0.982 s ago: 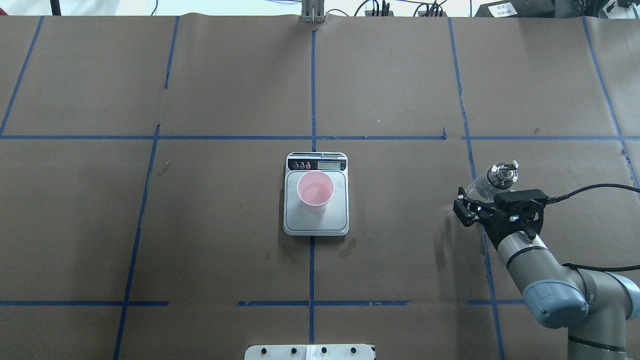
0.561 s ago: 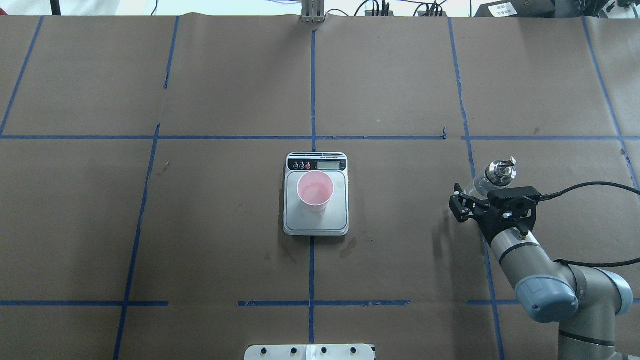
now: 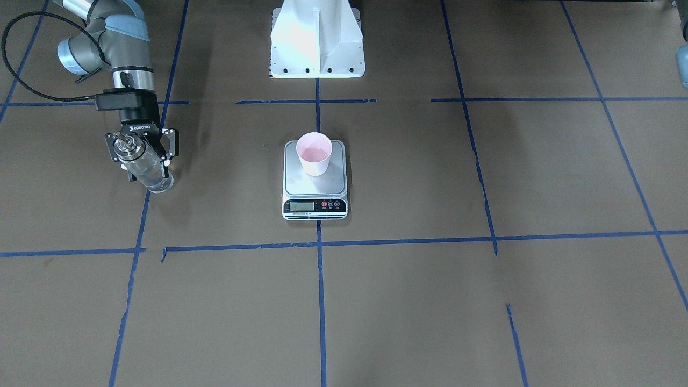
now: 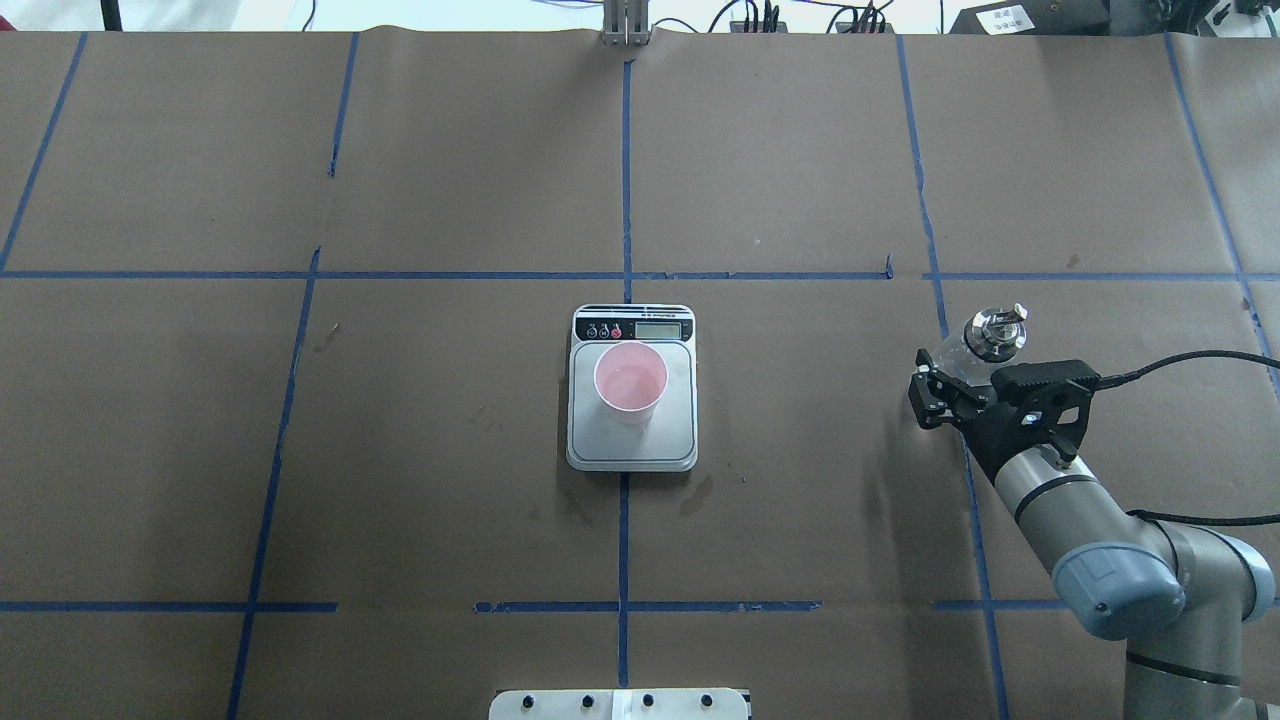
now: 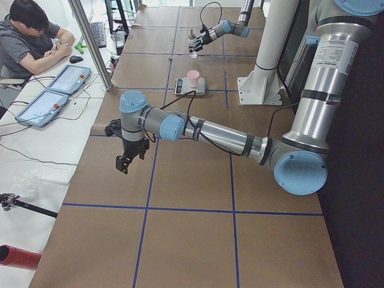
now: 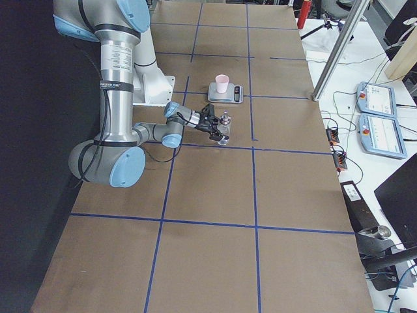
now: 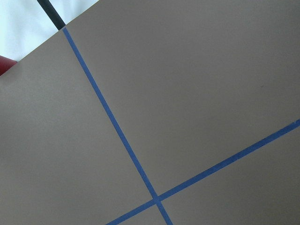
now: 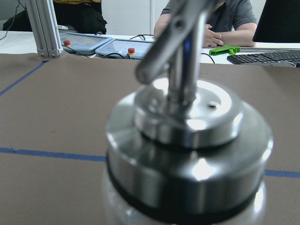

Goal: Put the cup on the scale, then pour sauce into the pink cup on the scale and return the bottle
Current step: 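Lift the dispenser with the right gripper and carry it over the cup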

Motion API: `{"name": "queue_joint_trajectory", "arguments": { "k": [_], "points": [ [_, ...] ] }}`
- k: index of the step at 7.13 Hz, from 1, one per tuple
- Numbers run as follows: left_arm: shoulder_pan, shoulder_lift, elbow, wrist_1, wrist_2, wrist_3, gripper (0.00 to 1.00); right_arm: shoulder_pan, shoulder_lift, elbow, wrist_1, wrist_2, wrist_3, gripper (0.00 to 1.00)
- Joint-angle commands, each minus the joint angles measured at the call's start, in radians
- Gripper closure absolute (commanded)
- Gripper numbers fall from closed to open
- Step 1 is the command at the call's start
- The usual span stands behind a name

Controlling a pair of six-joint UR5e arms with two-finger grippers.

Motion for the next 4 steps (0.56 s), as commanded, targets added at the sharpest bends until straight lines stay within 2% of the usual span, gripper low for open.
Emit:
{"name": "queue_joint_trajectory", "arguments": {
  "k": [1, 3, 4],
  "points": [
    [-0.001, 0.0, 0.0, 0.0, 0.0, 0.0, 0.0, 0.024, -0.017, 0.086, 0.017, 0.037, -0.082, 1.0],
    [-0.001, 0.0, 0.0, 0.0, -0.002, 0.0, 0.0, 0.053, -0.008, 0.135, 0.009, 0.035, -0.235, 1.0],
    [-0.001, 0.002, 0.003, 0.0, -0.002, 0.001, 0.0, 0.067, 0.021, 0.135, 0.014, 0.044, -0.242, 1.0]
  ]
}}
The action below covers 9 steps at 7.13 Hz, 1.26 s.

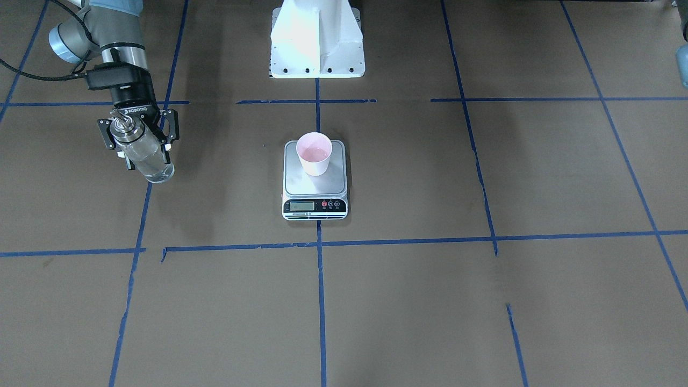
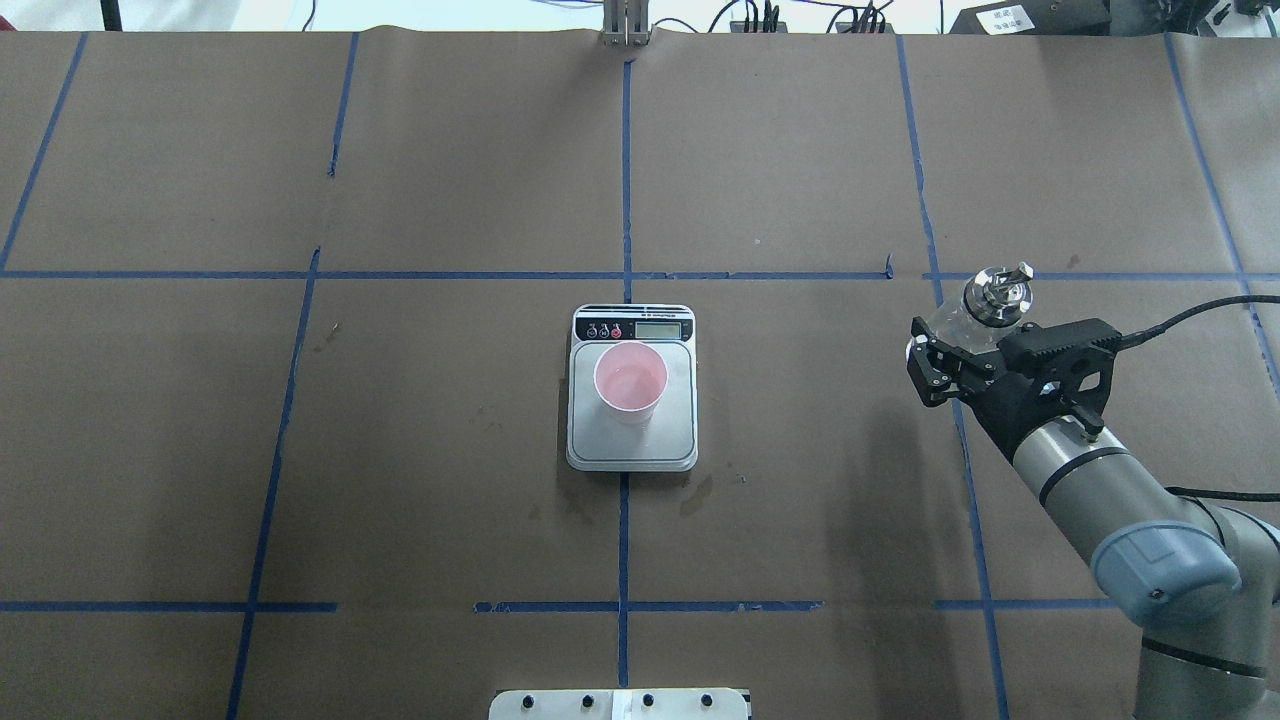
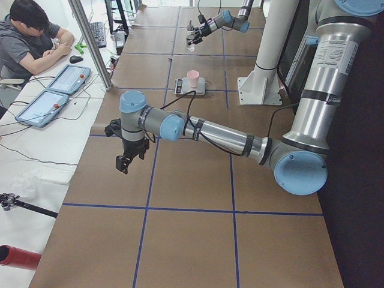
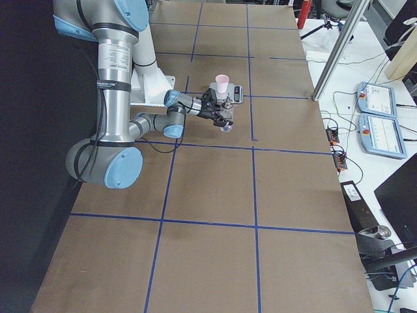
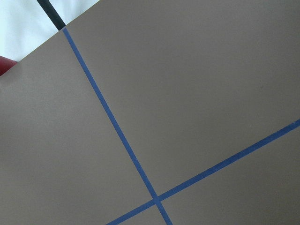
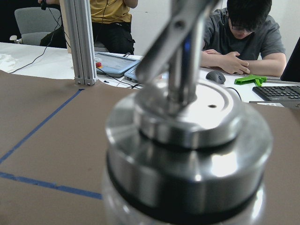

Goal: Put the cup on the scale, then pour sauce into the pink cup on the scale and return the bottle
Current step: 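Lift the dispenser with the right gripper and carry it over the cup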

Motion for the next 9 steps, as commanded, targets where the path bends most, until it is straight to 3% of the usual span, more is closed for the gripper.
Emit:
{"name": "queue_joint_trajectory", "arguments": {
  "k": [1, 3, 5, 6, 8, 9],
  "points": [
    [0.0, 0.025, 0.001, 0.0, 0.0, 0.001, 0.0, 0.063, 0.091, 0.01, -0.004, 0.061, -0.058, 1.0],
    [-0.002, 0.067, -0.024, 0.0, -0.006, 0.006, 0.0, 0.104, 0.117, 0.01, -0.096, 0.105, -0.11, 1.0],
    [-0.002, 0.107, -0.038, -0.002, -0.014, 0.012, 0.0, 0.105, 0.201, 0.008, -0.197, 0.029, -0.431, 1.0],
    [-0.006, 0.131, -0.038, -0.006, -0.031, 0.013, 0.0, 0.105, 0.232, 0.01, -0.243, 0.022, -0.478, 1.0],
    [-0.049, 0.188, -0.035, -0.015, -0.135, 0.015, 0.0, 0.104, 0.352, 0.01, -0.488, -0.009, -0.547, 1.0],
    [-0.051, 0.196, -0.025, -0.018, -0.135, 0.015, 0.0, 0.099, 0.354, 0.008, -0.516, -0.033, -0.59, 1.0]
  ]
}}
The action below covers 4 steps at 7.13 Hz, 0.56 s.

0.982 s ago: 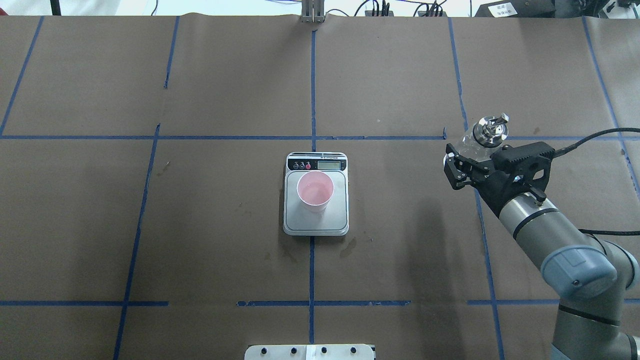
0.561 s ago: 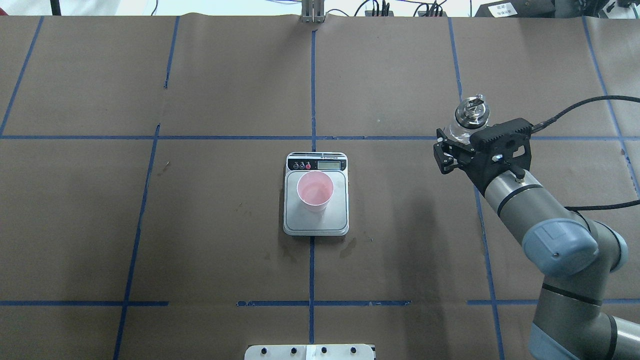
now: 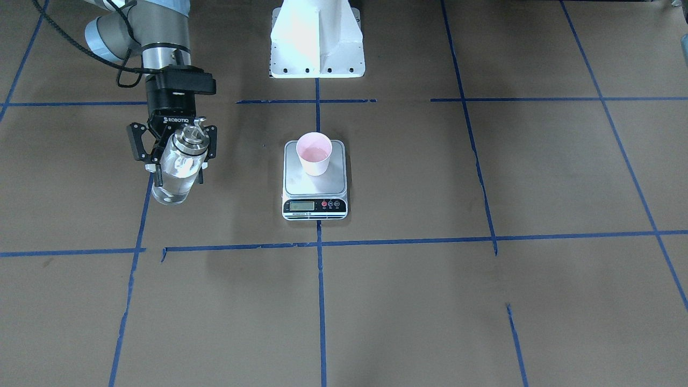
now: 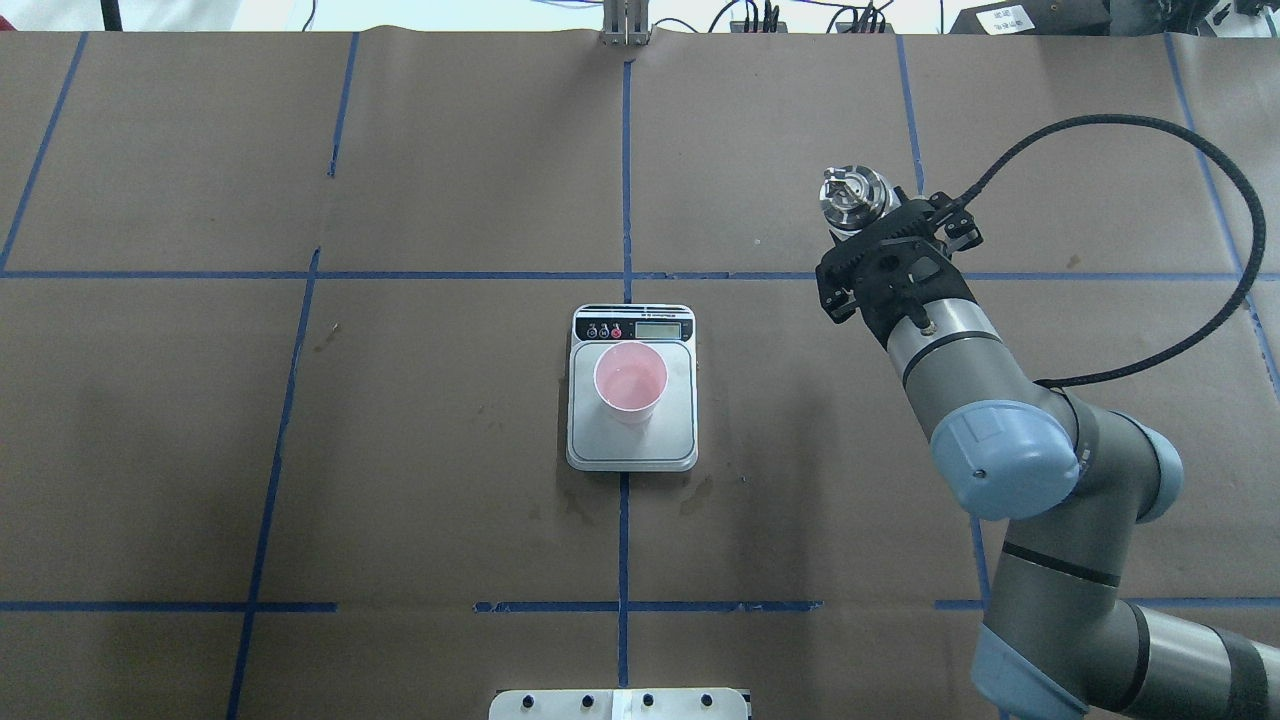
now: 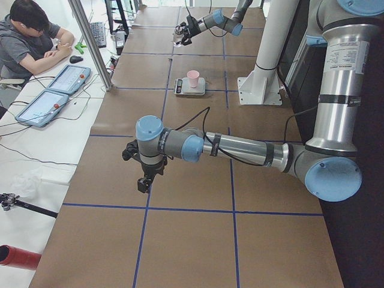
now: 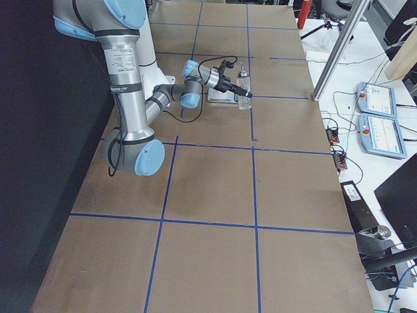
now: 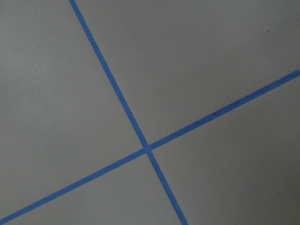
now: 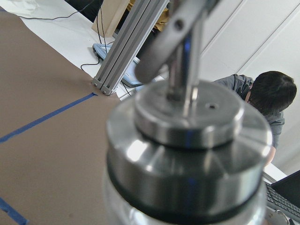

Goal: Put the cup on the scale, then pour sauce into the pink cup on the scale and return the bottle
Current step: 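Lift the dispenser with the right gripper and carry it over the cup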

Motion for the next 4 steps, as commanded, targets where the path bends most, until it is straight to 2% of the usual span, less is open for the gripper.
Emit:
{"name": "queue_joint_trajectory", "arguments": {
  "k": [1, 2, 4],
  "points": [
    [-0.009, 0.02, 0.013, -0.002, -0.019, 0.0, 0.0, -0.013, 0.029, -0.003, -0.077, -0.025, -0.061, 1.0],
    [-0.007, 0.031, 0.015, -0.002, -0.019, 0.0, 0.0, -0.021, 0.053, -0.006, -0.095, -0.026, -0.085, 1.0],
    [-0.004, 0.031, 0.027, -0.004, -0.019, 0.0, 0.0, -0.056, 0.096, -0.006, -0.225, -0.063, -0.107, 1.0]
  ]
}}
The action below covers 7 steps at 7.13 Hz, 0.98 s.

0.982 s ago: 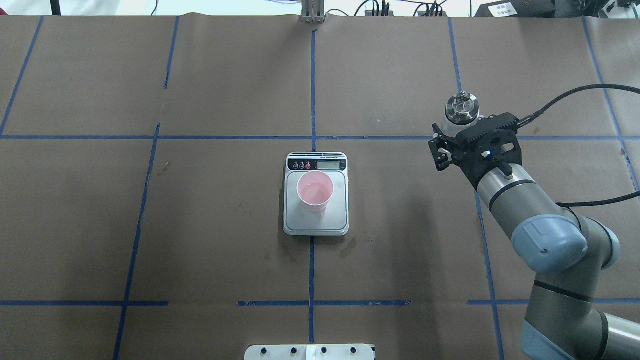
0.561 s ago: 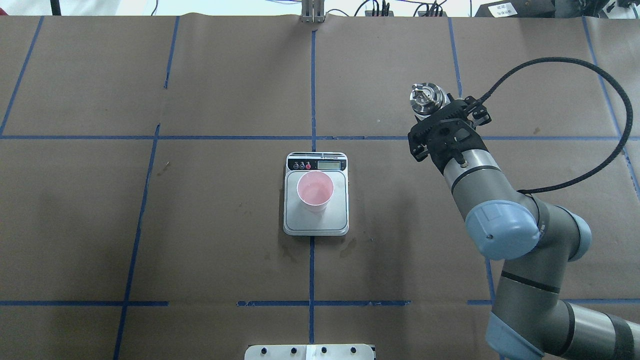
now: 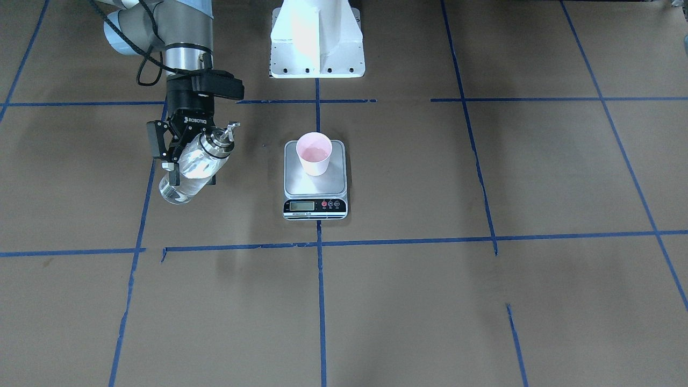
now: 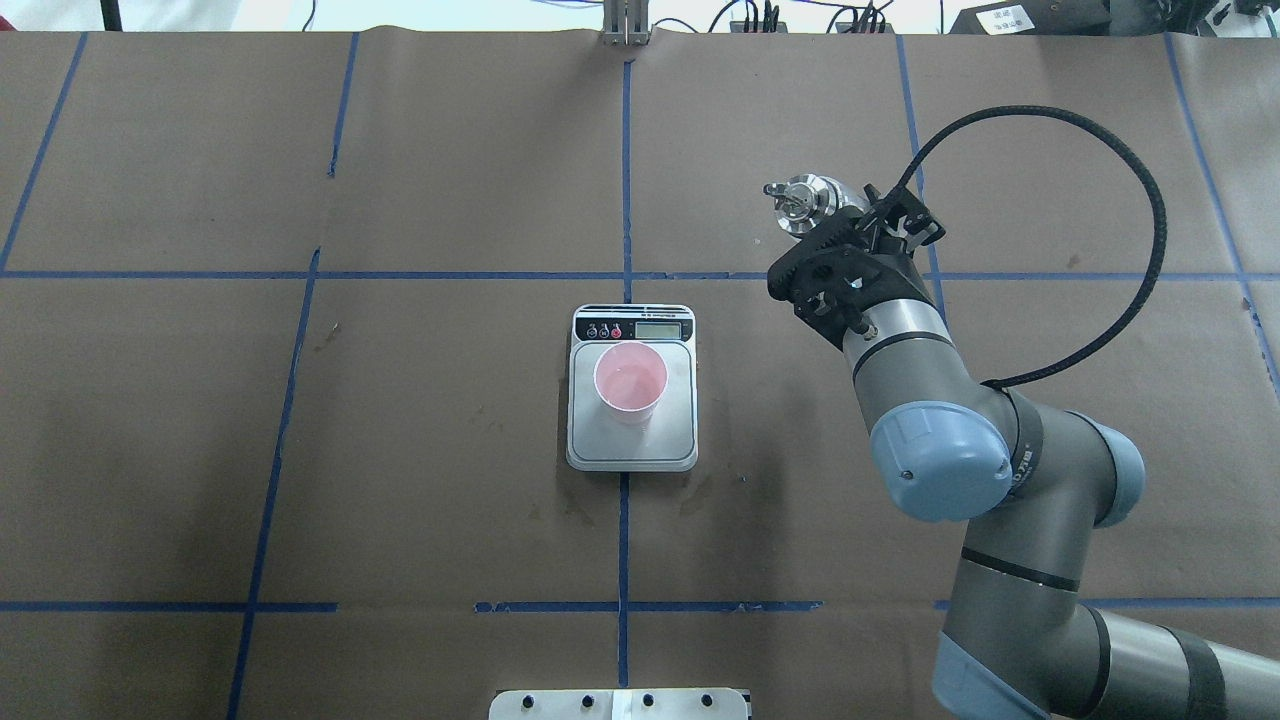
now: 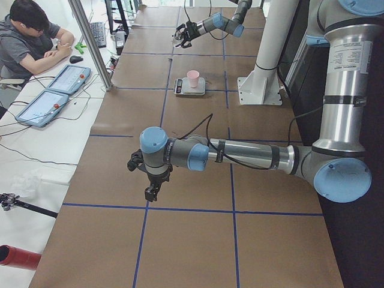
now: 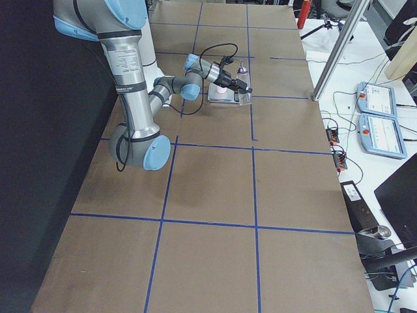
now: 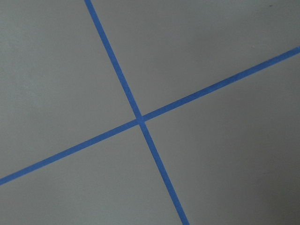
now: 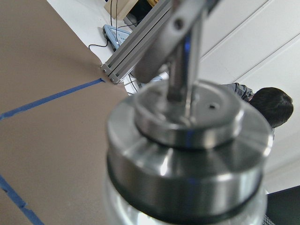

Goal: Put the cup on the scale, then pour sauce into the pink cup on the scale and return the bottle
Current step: 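Lift the dispenser with the right gripper and carry it over the cup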

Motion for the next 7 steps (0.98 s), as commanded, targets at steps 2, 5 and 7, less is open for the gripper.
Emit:
{"name": "queue_joint_trajectory", "arguments": {
  "k": [2, 5, 7],
  "points": [
    [0.004, 0.0, 0.015, -0.001, 0.004, 0.0, 0.0, -0.093, 0.077, -0.009, -0.221, -0.115, -0.039, 1.0],
    [0.005, -0.003, 0.03, -0.001, 0.006, 0.0, 0.0, -0.128, 0.081, -0.05, -0.26, -0.224, -0.213, 1.0],
    [0.005, -0.005, 0.033, -0.001, 0.006, 0.0, 0.0, -0.157, 0.082, -0.102, -0.31, -0.375, -0.252, 1.0]
  ]
}}
